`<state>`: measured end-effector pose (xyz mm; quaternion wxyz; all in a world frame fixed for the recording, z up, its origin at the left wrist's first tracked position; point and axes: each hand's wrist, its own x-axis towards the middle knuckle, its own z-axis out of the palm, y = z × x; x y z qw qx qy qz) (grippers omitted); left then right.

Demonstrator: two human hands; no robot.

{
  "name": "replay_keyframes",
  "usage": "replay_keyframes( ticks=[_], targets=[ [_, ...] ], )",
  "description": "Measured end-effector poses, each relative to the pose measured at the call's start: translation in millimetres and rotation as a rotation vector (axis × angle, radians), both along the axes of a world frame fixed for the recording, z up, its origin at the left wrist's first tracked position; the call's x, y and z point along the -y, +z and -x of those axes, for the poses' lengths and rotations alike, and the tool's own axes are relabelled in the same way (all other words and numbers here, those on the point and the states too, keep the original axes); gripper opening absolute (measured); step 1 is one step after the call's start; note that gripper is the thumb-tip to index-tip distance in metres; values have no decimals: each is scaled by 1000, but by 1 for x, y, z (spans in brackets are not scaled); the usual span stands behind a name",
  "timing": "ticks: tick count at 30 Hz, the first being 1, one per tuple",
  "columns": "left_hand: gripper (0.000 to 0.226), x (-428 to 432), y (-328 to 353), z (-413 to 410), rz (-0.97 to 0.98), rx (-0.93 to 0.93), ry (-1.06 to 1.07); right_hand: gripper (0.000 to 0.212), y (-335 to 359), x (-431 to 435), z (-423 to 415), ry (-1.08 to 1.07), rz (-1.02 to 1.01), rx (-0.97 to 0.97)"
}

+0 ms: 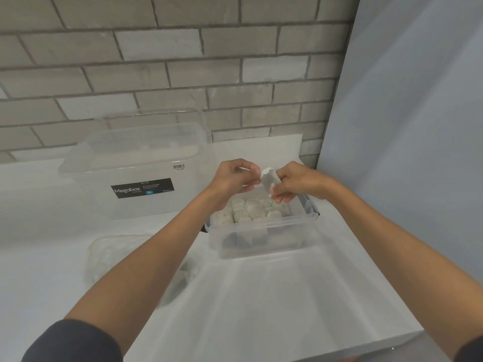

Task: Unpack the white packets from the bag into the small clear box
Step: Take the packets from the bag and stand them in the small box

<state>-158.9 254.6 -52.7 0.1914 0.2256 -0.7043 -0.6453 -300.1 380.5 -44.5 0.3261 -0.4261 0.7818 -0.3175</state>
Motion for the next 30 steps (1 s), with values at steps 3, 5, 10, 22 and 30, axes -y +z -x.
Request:
replay_keyframes(
  ticks=[3,5,10,22,30],
  targets=[
    [8,-3,1,1,4,-38,-5,15,4,-1,-5,5,60,67],
    [23,-5,1,1,-15,-38,-10,16,5,-3,-8,-10,95,114],
    [25,-4,-2,-1,-7,44,-66,19,5,-5,-10,-10,137,143],
    [8,-13,-12,3,460,121,-11,5,13,-1,-12,5,193,-411],
    [15,-4,-11,-7,518,171,46,6,0,10,-8,140,-137,-486]
  ],
)
